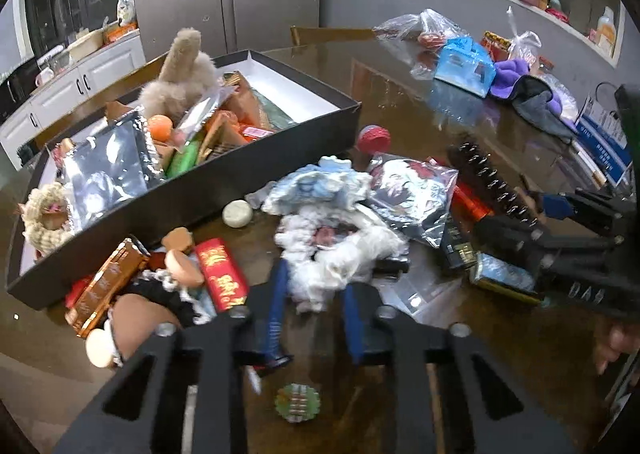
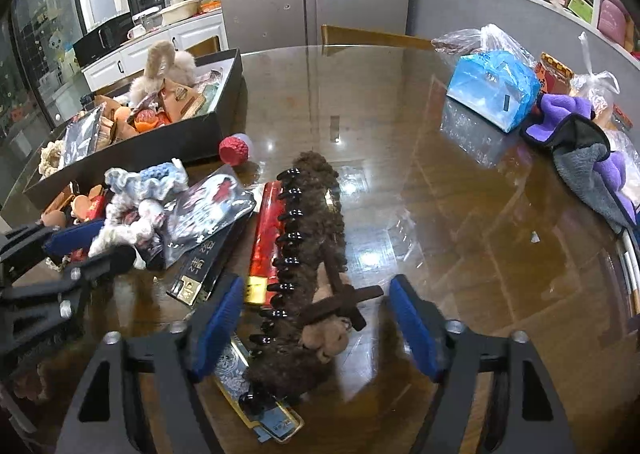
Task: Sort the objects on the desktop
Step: 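Close left tool on the white scrunchie while right tool grasps the brown fuzzy toy, then lift and carry the scrunchie and fuzzy toy in both tools toward the box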
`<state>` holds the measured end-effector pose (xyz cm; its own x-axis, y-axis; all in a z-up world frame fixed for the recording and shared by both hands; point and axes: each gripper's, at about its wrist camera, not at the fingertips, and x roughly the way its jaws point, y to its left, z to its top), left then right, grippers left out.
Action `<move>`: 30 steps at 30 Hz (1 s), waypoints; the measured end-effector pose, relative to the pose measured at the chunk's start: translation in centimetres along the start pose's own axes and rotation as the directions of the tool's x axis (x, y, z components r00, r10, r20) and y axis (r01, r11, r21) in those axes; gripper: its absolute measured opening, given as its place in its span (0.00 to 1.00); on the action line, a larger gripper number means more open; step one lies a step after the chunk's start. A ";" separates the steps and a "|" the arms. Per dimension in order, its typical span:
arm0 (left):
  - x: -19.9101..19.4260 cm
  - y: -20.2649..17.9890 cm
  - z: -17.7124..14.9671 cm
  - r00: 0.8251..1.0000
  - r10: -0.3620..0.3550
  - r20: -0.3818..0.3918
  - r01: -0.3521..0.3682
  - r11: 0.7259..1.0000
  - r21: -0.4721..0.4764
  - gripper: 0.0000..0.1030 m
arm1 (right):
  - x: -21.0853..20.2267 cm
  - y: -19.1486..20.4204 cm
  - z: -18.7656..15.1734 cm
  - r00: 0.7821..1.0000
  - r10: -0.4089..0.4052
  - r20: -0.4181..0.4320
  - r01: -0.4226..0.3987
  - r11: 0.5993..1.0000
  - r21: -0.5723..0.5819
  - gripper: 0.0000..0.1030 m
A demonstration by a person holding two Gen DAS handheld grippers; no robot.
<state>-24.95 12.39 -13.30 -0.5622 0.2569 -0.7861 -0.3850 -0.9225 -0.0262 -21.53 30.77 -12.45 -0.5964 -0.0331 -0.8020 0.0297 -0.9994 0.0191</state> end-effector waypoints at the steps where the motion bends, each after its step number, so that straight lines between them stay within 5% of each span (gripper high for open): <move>1: 0.0 0.1 0.0 1.000 -0.002 0.000 0.002 1.000 -0.001 0.20 | -0.1 -0.1 0.0 1.000 0.007 0.003 -0.007 1.000 0.006 0.56; 4: 0.1 0.3 0.0 1.000 -0.011 0.002 0.011 1.000 -0.009 0.11 | -0.3 -0.4 0.1 1.000 0.030 0.005 -0.030 0.999 0.020 0.50; 30: -3.1 0.6 0.2 0.996 -0.057 0.063 0.058 0.998 -0.014 0.10 | -3.4 -1.5 0.5 0.990 0.070 0.124 -0.083 0.992 0.097 0.45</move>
<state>-23.53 11.13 -10.79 -0.5845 0.3269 -0.7426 -0.4064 -0.9101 -0.0808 -19.93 32.41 -9.46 -0.6876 -0.1047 -0.7185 0.0009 -0.9897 0.1433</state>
